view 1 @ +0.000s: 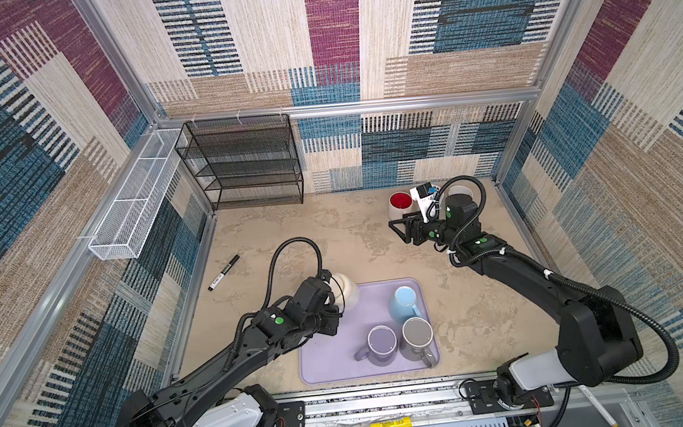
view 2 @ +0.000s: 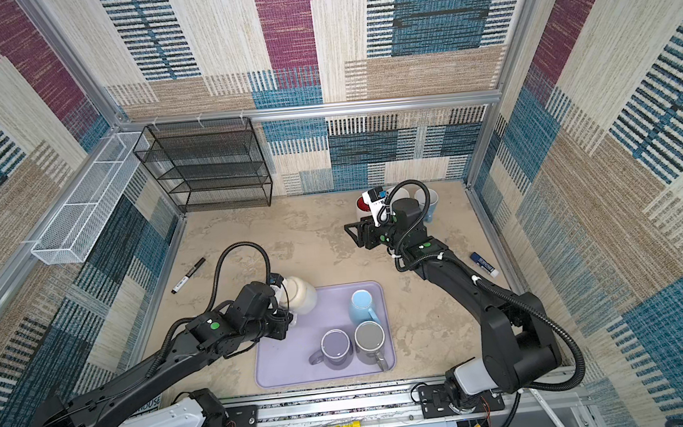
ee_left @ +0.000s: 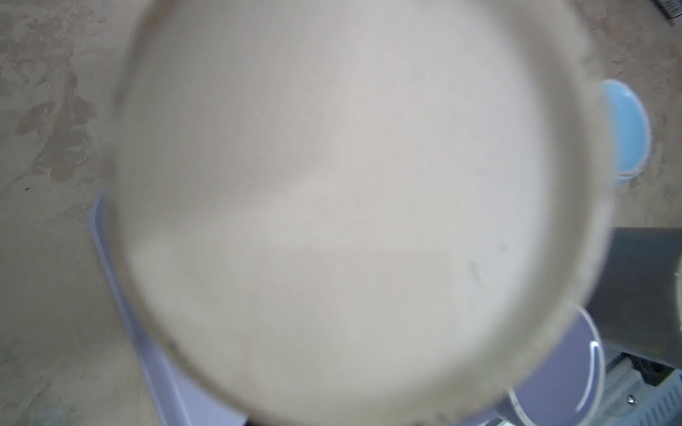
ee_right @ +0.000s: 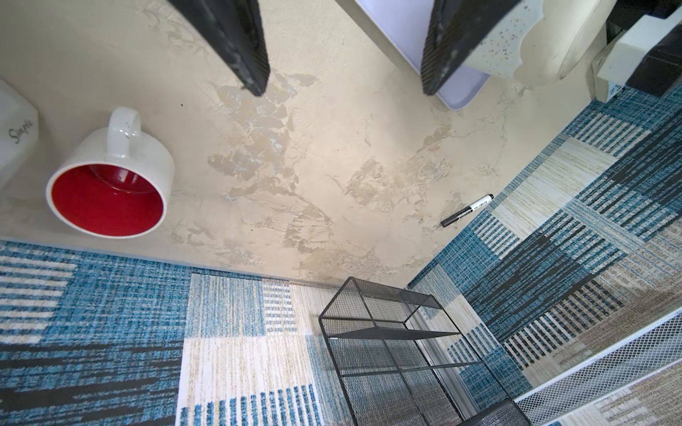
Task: Turn the mug right side up
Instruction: 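Carry the mug toward the right gripper while the right gripper reaches toward it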
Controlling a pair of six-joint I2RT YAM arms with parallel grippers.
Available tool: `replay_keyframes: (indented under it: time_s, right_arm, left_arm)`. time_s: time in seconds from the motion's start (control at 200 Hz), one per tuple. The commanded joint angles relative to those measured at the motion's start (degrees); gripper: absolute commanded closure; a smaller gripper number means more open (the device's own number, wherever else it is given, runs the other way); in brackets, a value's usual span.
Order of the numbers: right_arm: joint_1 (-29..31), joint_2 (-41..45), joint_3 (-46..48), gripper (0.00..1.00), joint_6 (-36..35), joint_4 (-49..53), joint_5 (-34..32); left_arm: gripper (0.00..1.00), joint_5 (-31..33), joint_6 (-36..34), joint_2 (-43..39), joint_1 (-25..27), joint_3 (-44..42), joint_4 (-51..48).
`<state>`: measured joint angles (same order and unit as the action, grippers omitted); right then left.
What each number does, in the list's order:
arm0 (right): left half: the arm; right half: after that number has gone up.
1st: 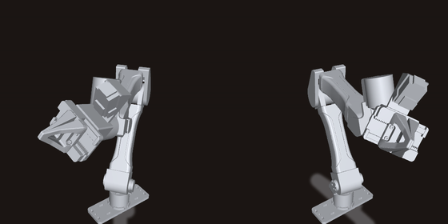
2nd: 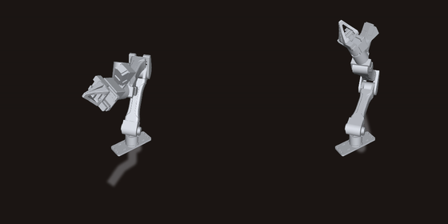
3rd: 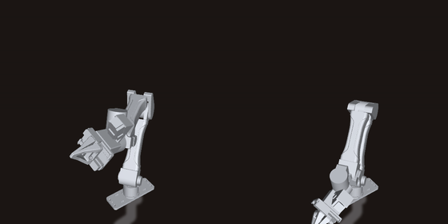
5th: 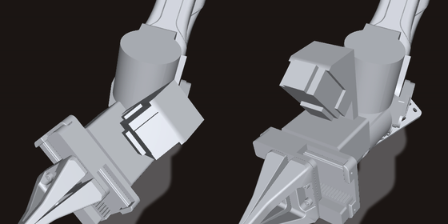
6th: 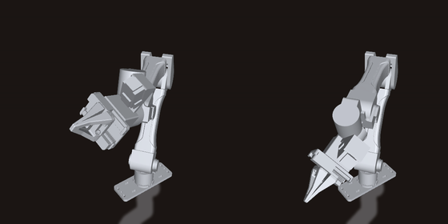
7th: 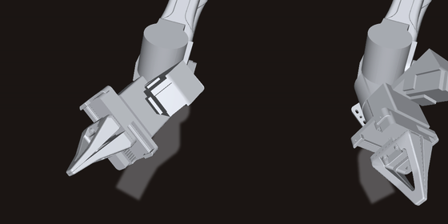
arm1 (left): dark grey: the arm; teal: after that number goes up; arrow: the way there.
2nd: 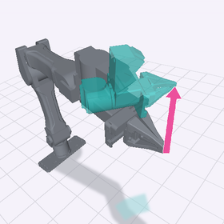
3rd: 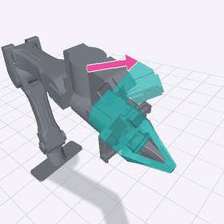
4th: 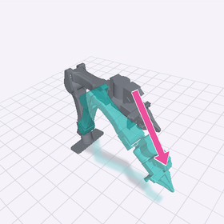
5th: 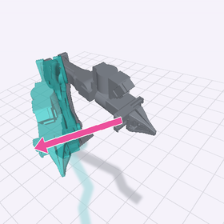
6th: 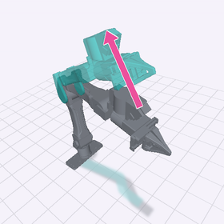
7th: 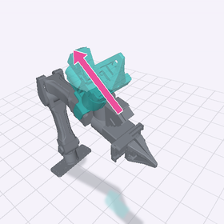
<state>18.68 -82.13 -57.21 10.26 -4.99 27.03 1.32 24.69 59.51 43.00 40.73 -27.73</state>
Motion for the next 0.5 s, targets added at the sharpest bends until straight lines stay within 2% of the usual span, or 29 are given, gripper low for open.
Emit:
replay_keyframes:
  time_s: [0.0, 0.19, 0.496]
  right_arm:
    - [0.05, 0.50, 0.59, 0.32, 0.80, -3.24, 2.20]
    - [0.09, 0.73, 1.61, 0.32, 1.77, -4.41, 2.93]
    - [0.09, 1.01, 3.15, 0.33, 3.32, -5.73, 4.54]
  left_arm:
    - [1.00, -3.02, -1.66, -2.01, -0.84, -0.33, 7.55]
    - [1.00, -4.24, -1.57, -3.67, -2.60, -0.89, 10.29]
    - [1.00, -11.58, -0.48, -6.36, -6.79, -2.89, 18.38]
